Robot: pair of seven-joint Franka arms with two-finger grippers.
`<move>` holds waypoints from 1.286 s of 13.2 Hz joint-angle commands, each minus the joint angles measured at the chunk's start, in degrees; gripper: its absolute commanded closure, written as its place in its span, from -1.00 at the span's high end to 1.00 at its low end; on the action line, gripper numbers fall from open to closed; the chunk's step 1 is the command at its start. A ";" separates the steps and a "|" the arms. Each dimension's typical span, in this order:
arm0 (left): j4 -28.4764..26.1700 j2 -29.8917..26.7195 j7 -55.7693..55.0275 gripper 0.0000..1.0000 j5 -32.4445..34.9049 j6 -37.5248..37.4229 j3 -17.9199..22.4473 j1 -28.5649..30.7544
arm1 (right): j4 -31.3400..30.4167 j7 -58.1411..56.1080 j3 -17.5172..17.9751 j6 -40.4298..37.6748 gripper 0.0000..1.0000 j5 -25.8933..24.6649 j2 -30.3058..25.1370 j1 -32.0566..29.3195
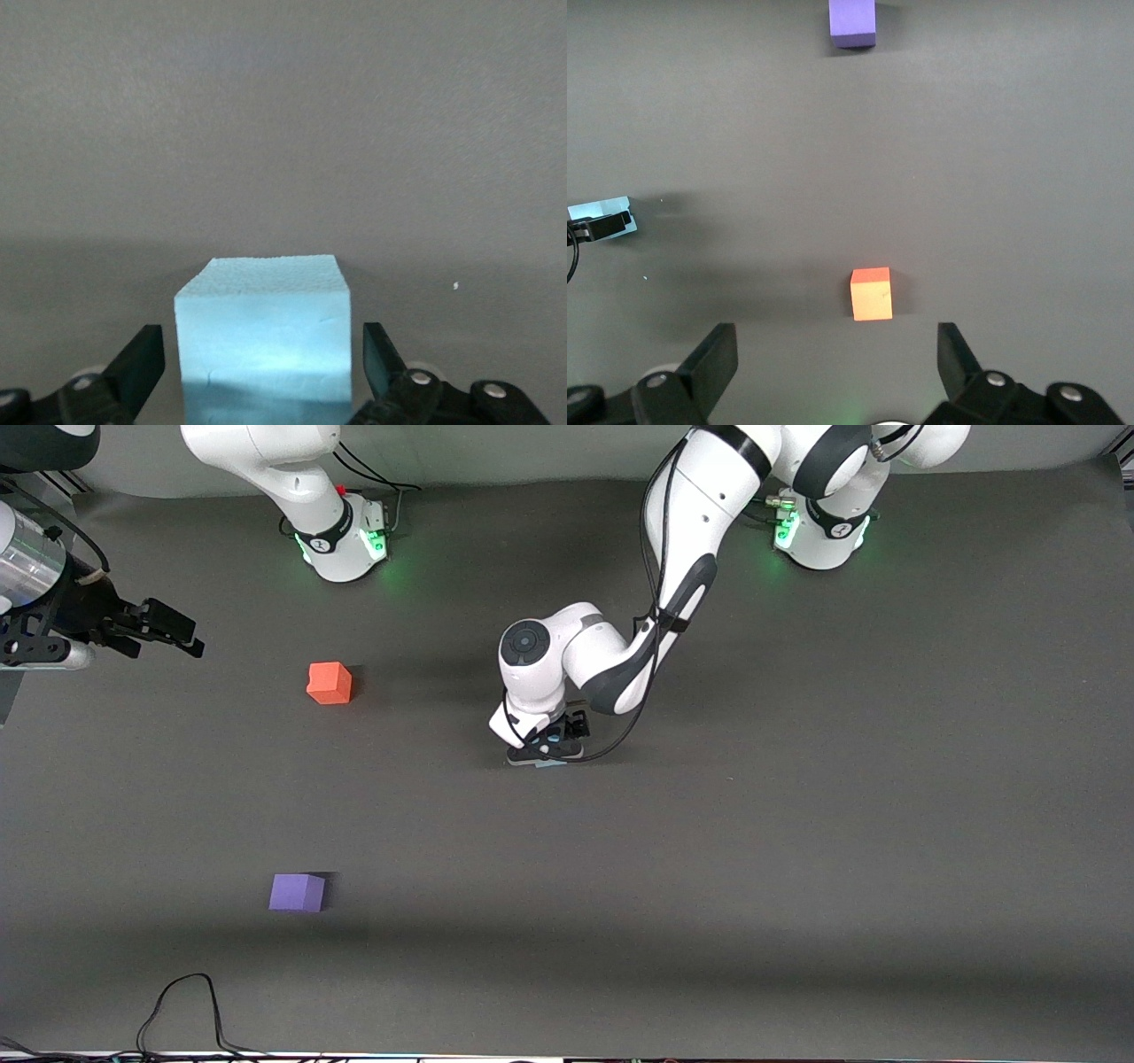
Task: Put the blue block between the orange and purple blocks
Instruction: 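Set the blue block down, open and withdraw the left gripper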
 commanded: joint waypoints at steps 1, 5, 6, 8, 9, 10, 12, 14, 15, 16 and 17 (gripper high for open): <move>1.21 -3.83 0.92 1.00 0.14 -5.86 -0.27 0.73 | -0.58 -2.00 -0.56 1.05 1.00 0.60 -0.33 0.24; 0.95 -13.76 6.18 1.00 -5.99 -12.20 -0.71 6.34 | -0.84 -1.22 -0.56 0.44 1.00 0.60 -0.50 0.24; 0.60 -15.87 7.42 1.00 -6.79 -13.95 -0.62 8.36 | -0.67 -1.21 -0.39 0.35 1.00 0.60 -0.50 0.33; 0.42 -19.21 10.92 1.00 -7.06 -17.64 -0.80 14.42 | -0.14 -0.51 0.23 0.52 1.00 1.12 0.02 1.55; -0.45 -21.06 13.99 1.00 -8.20 -19.66 -0.80 17.84 | 0.56 1.67 0.49 0.96 1.00 2.17 0.55 4.34; -2.29 -23.42 18.02 1.00 -9.34 -20.72 -0.71 22.05 | 1.96 6.13 0.49 1.14 1.00 2.09 2.29 7.76; -6.77 -27.39 26.90 1.00 -9.61 -20.91 -0.71 30.14 | 7.04 11.52 0.40 1.66 1.00 2.09 7.73 15.41; -11.69 -30.81 34.38 1.00 -9.53 -20.65 -0.54 36.13 | 11.62 12.15 0.49 4.29 1.00 2.35 13.79 21.21; -13.97 -32.40 37.28 1.00 -9.35 -19.95 -0.45 38.59 | 13.03 12.24 0.49 6.48 1.00 2.70 16.52 23.33; -15.30 -33.80 40.71 1.00 -9.26 -20.38 -0.36 40.44 | 14.09 12.24 0.58 8.85 1.00 3.58 19.42 24.49; -16.53 -35.65 44.31 1.00 -9.17 -21.17 -0.36 42.55 | 14.97 12.41 2.14 12.09 1.00 4.98 22.32 25.02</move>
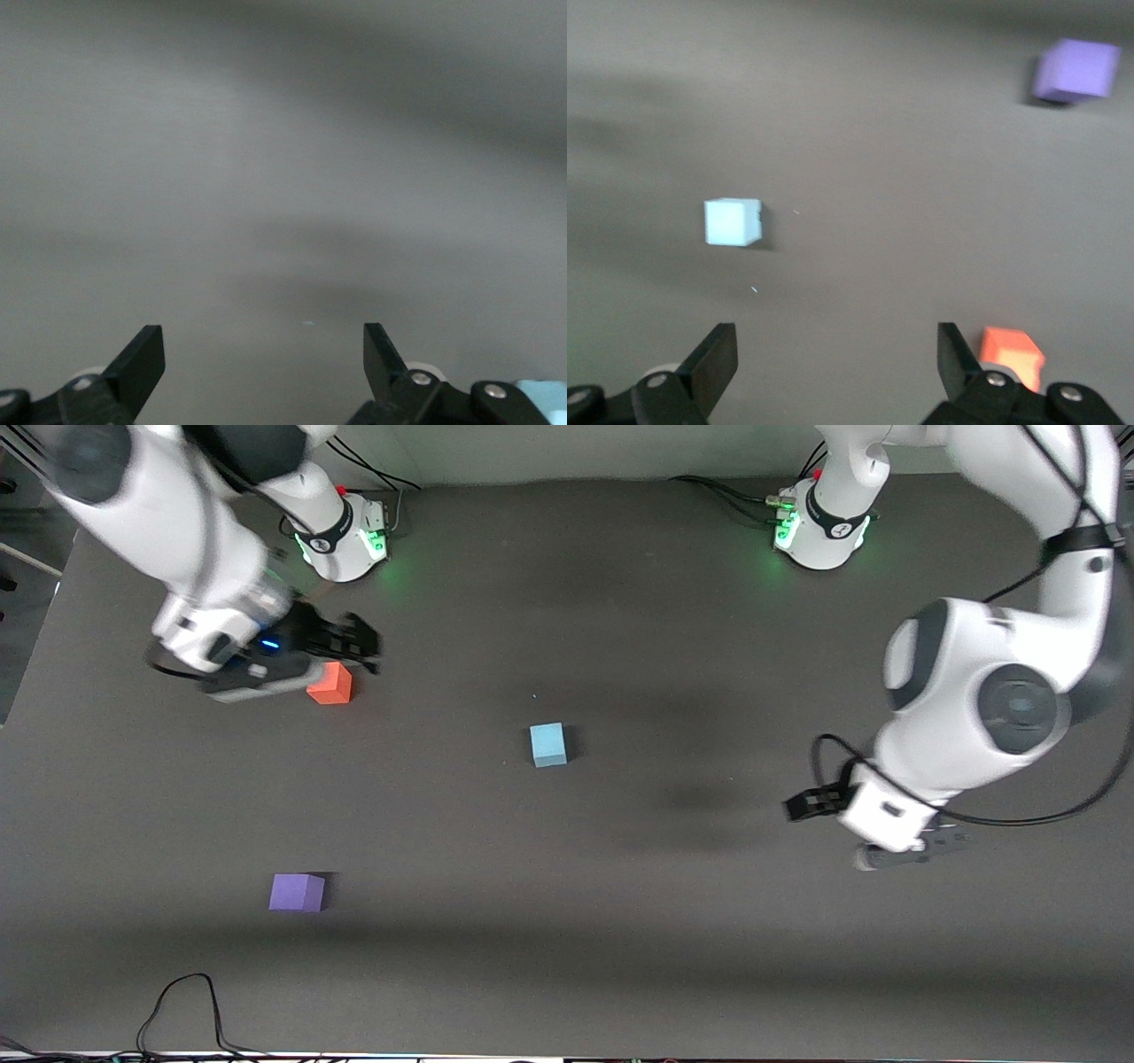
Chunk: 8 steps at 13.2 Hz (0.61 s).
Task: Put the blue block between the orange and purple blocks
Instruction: 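Lower the right gripper onto the blue block and grasp it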
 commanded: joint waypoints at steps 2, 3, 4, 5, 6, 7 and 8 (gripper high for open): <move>-8.75 -10.48 8.73 1.00 -0.59 -0.78 -0.56 6.00 | 6.78 4.07 5.93 7.17 1.00 2.49 12.13 0.30; -9.11 -12.68 10.57 1.00 -0.59 -2.88 -0.56 7.33 | 6.87 7.41 8.30 9.62 1.00 1.87 14.42 0.38; -9.11 -14.61 13.64 1.00 -0.59 -5.68 -0.48 9.17 | 6.78 9.71 11.11 12.61 1.00 -0.48 16.53 0.47; -9.11 -16.46 15.49 1.00 -0.59 -7.45 -0.47 10.92 | 6.78 11.73 12.96 14.46 1.00 -3.38 18.73 0.47; -9.02 -18.13 15.69 1.00 -0.59 -8.42 -0.47 11.99 | 6.61 14.19 14.46 16.83 1.00 -5.93 20.92 0.65; -9.20 -19.54 16.30 1.00 -0.50 -9.74 -0.47 12.61 | 6.00 17.69 16.57 20.25 1.00 -8.48 23.21 0.74; -9.20 -20.25 16.39 1.00 -0.50 -10.45 -0.47 12.61 | 4.86 20.25 17.54 22.72 1.00 -11.81 25.06 0.74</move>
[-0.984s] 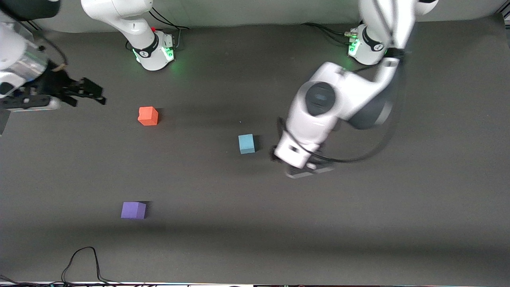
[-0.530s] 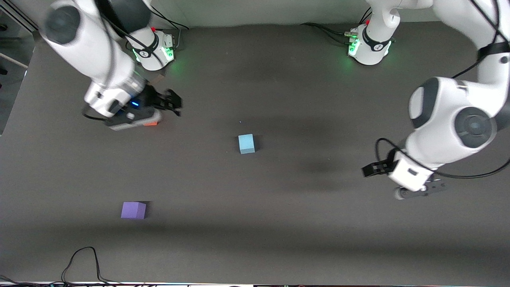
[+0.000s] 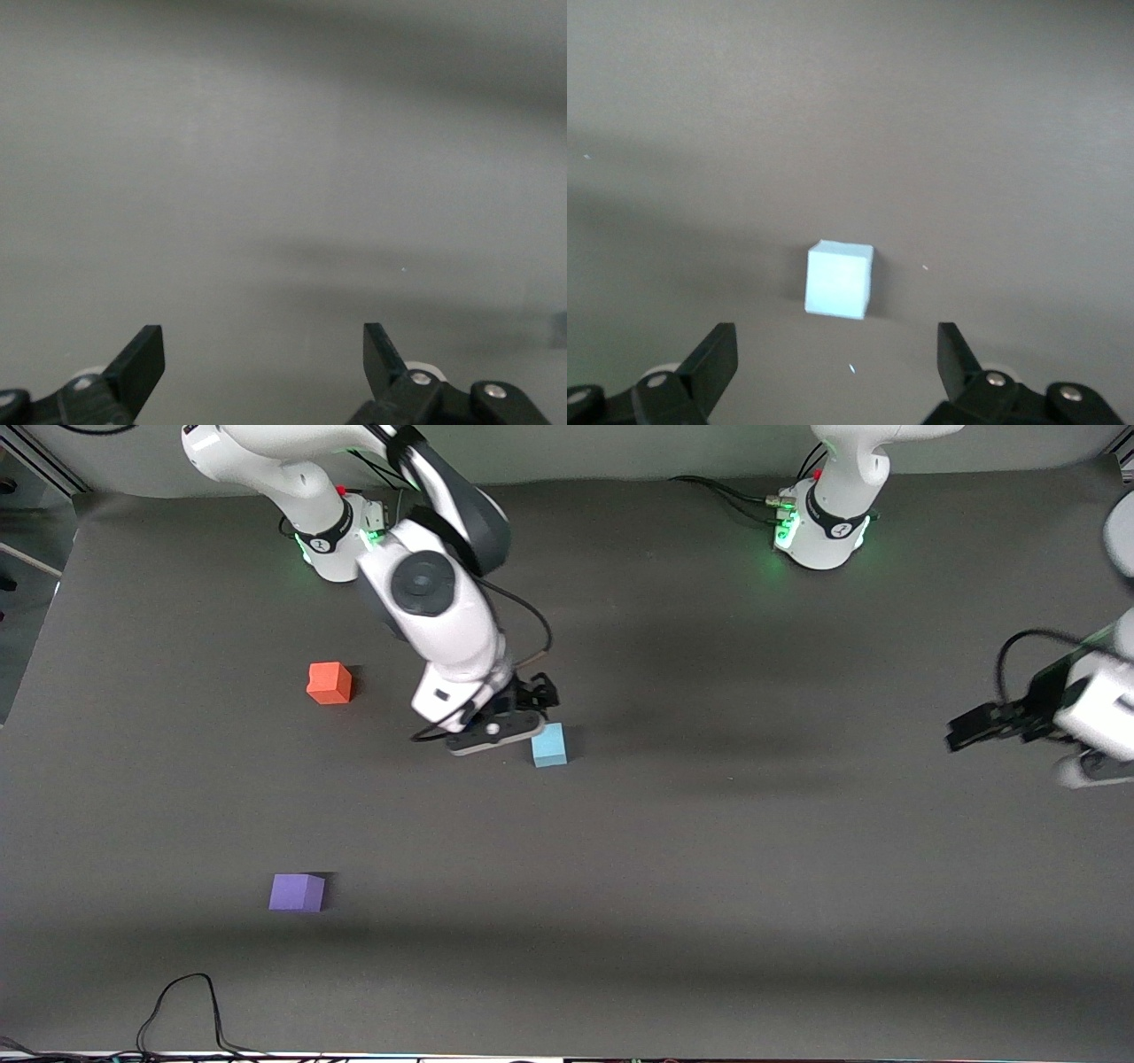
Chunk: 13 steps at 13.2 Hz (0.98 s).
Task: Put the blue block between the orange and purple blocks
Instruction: 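Lower the right gripper onto the blue block and grasp it, then carry the blue block with the right gripper toward the orange block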
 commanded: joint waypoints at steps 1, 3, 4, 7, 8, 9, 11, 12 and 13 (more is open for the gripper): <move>-2.66 -4.02 1.77 1.00 -0.49 -1.82 -0.61 0.54 | -0.77 6.47 2.13 5.59 1.00 -7.83 5.29 -0.07; -2.74 -5.42 3.79 1.00 -0.49 -3.06 -0.53 0.45 | -4.02 9.28 2.14 12.35 1.00 -9.62 7.31 0.54; -2.74 -5.95 3.88 1.00 -0.23 -3.58 -0.61 0.45 | -5.34 9.90 2.14 14.73 1.00 -9.71 7.93 0.55; -2.83 -7.45 6.61 1.00 -0.05 -5.17 -0.62 0.54 | -7.98 12.27 2.14 19.66 1.00 -10.76 9.95 0.55; -2.83 -7.63 6.61 1.00 -0.05 -5.17 -0.62 0.45 | -8.07 13.76 2.14 20.63 1.00 -10.94 10.91 0.98; -2.74 -7.72 5.83 1.00 -0.05 -5.26 -0.62 0.28 | -8.07 15.00 2.05 21.25 1.00 -11.89 11.62 1.42; -2.57 -7.63 5.29 1.00 -0.05 -5.17 -0.62 -0.25 | -8.07 18.68 2.05 22.13 1.00 -15.75 13.11 1.43; -2.48 -7.63 4.86 1.00 -0.05 -5.08 -0.53 -0.60 | -8.07 20.44 2.05 22.66 0.88 -17.25 13.56 1.43; -2.39 -7.63 4.59 1.00 0.12 -5.08 -0.09 -1.91 | -8.07 20.89 2.05 22.67 0.61 -18.31 13.99 1.43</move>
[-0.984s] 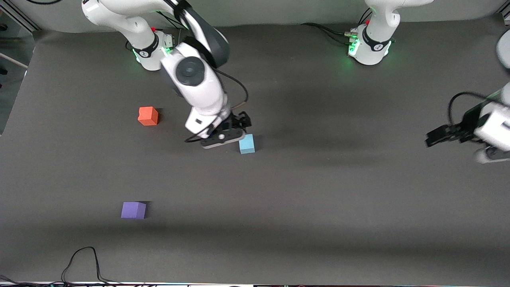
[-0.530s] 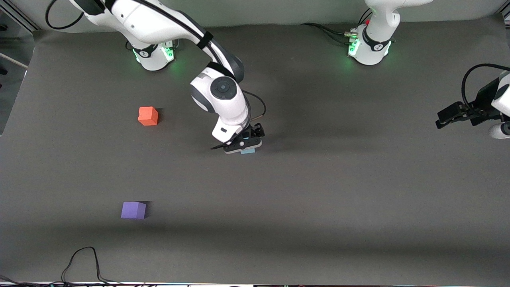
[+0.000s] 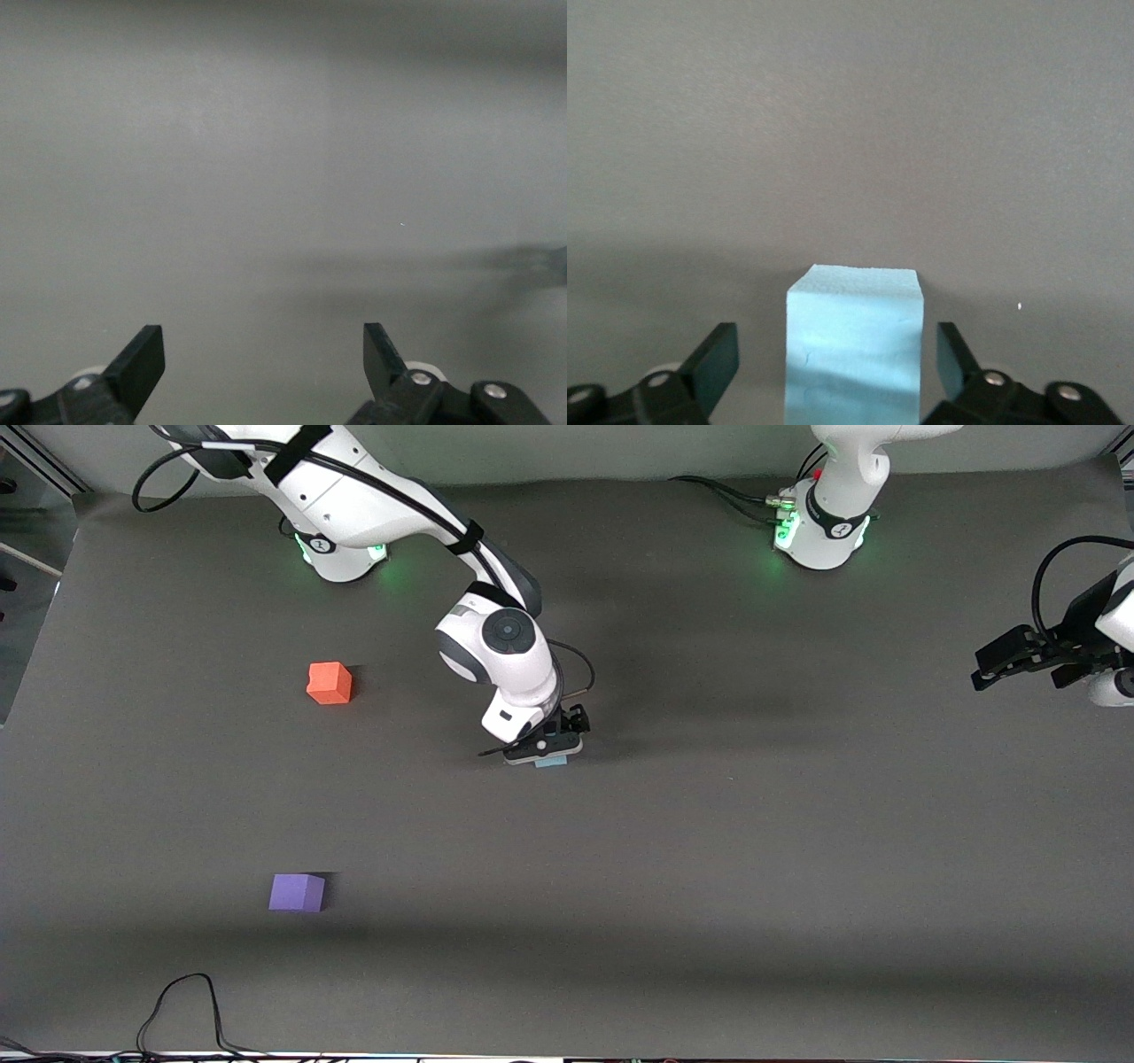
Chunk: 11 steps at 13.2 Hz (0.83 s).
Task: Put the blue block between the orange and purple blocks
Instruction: 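Carry the blue block with the right gripper toward the orange block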
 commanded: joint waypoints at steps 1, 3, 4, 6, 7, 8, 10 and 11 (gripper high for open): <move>-1.03 -1.33 -0.79 1.00 0.21 -0.17 1.57 -2.64 | 0.24 3.55 -0.18 1.23 0.24 -3.24 1.02 0.35; -1.03 -1.25 -0.79 1.00 0.38 -0.26 1.58 -2.82 | 0.07 3.55 -0.26 0.71 -0.26 -3.24 0.85 0.09; -1.12 -1.16 -0.61 1.00 1.95 -0.35 1.49 -2.82 | 0.06 3.64 -0.27 0.10 -0.29 -3.24 0.24 0.00; -1.12 -1.16 -0.35 1.00 3.72 -0.44 1.31 -2.82 | 0.15 3.12 -0.35 -3.40 -0.29 -2.81 -2.65 -0.35; -1.12 -1.24 -0.09 1.00 3.73 -0.44 1.31 -2.82 | 0.15 2.77 -0.35 -6.99 -0.29 -2.54 -4.76 -0.96; -1.12 -1.16 0.00 1.00 3.73 -0.44 1.31 -2.82 | -0.02 1.81 -0.27 -10.16 -0.29 -1.15 -7.39 -2.19; -1.21 -1.16 0.18 1.00 3.73 -0.44 1.31 -2.82 | -1.16 -8.60 -2.53 -15.09 -0.29 9.79 -13.89 -2.99; -1.21 -1.16 0.18 1.00 3.73 -0.52 1.31 -2.82 | -2.04 -14.14 -6.55 -17.29 -0.29 14.72 -17.40 -2.90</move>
